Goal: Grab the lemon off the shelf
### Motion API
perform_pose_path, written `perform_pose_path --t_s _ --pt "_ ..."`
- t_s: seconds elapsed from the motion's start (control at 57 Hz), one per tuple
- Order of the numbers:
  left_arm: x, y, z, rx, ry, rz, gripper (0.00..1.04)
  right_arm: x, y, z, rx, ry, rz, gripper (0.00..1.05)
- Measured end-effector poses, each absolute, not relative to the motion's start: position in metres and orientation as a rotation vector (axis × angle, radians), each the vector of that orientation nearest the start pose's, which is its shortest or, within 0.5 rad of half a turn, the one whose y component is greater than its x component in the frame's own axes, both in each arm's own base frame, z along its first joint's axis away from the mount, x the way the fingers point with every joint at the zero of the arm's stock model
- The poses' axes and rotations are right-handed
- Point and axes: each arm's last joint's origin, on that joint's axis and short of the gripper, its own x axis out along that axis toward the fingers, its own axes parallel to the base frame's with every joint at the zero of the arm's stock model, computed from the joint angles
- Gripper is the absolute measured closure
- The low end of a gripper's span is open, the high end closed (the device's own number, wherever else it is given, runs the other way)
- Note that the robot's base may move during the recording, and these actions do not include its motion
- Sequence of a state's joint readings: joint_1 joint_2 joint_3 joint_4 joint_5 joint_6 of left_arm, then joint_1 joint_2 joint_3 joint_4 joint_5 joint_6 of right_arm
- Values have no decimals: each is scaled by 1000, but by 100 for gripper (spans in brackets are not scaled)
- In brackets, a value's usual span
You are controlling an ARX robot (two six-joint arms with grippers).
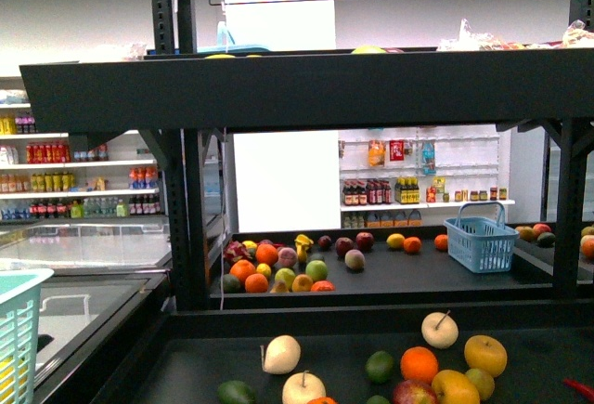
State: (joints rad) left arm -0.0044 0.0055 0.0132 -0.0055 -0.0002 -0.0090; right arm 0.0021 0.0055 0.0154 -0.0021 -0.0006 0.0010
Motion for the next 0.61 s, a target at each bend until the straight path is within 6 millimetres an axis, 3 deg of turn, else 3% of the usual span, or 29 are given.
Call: perform_pose_path --t_s 0.614 --pt "97 0 167 -9 -2 -4 8 97 0 168 1 -8 3 7"
